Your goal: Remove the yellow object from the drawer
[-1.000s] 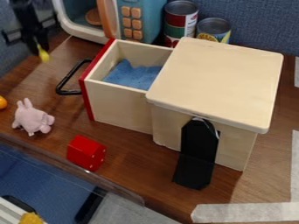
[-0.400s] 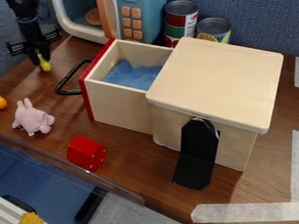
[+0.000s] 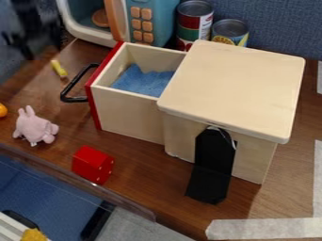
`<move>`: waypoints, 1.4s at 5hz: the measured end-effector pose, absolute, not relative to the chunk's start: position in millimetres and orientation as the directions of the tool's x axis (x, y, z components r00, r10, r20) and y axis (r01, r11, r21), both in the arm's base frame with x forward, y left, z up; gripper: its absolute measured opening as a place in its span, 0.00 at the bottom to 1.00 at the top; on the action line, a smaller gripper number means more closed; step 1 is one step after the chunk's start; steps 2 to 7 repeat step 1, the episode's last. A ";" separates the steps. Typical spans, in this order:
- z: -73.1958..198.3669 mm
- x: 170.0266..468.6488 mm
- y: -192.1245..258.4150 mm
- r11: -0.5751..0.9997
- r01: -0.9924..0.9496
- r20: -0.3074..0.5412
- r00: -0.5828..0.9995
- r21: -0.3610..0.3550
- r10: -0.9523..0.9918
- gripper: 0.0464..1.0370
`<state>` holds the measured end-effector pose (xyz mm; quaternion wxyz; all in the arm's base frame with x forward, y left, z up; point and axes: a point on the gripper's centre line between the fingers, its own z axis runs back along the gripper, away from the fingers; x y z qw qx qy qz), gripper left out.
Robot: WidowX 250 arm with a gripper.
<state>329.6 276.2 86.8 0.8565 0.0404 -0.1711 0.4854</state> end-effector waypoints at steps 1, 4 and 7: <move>125.6 317.5 264.3 0.585 -0.810 0.240 0.560 -0.042 0.793 0.97; 125.6 317.5 264.3 0.585 -0.810 0.240 0.560 -0.042 0.793 0.97; 125.6 317.5 264.3 0.585 -0.810 0.240 0.560 -0.042 0.793 0.97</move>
